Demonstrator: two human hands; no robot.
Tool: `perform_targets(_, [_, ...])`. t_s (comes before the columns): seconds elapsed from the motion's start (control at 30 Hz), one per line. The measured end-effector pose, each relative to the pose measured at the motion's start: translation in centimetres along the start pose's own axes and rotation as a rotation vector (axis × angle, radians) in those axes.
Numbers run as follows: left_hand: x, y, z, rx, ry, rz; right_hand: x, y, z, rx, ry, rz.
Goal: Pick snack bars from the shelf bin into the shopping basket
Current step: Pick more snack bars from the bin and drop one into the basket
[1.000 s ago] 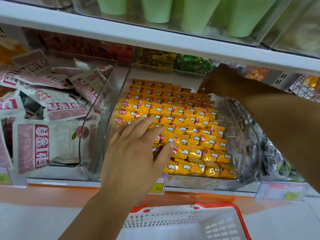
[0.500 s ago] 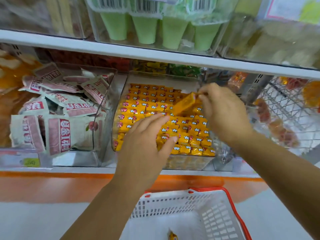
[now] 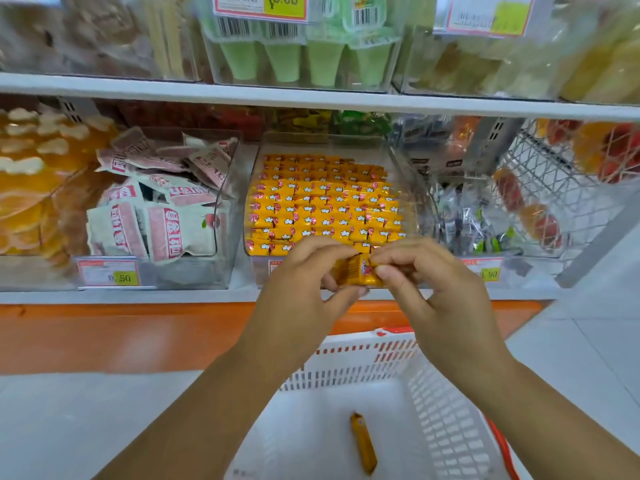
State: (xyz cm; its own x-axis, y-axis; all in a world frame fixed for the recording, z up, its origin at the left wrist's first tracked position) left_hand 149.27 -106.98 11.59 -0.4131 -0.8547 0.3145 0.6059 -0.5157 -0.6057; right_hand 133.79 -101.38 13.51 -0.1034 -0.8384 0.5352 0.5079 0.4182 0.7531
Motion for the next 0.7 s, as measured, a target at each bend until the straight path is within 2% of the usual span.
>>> perform_targets(0.13, [0.0, -0.1, 0.4, -0.128, 0.058, 0.119, 0.2, -0.1, 0.3, 0.395, -0.044, -0.256])
perform_targets(0.23, [0.1, 0.1, 0.1, -0.259, 0.148, 0.194, 0.5, -0.4, 0.8, 0.548, -0.078, -0.356])
perform_targets(0.47, [0.2, 0.5, 0.0, -0.417, 0.233, 0.214, 0.5, -0.9, 0.5, 0.620, -0.035, -0.397])
perform_targets(0.7, [-0.1, 0.8, 0.5, -0.393, 0.263, 0.197, 0.2, -1.1, 0.3, 0.615, -0.004, -0.412])
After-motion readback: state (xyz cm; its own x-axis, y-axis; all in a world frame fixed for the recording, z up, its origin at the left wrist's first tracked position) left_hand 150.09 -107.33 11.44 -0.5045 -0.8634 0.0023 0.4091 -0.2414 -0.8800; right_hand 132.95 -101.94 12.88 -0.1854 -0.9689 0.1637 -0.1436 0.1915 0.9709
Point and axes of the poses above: each hand's wrist, its own x-axis towards the middle knuckle, its own z-axis out of the back of the hand, y = z × x, the point moved 3 cm from there along x, towards the middle knuckle, and after that the axes turned 11 degrees about x, right-handed, at the moved point
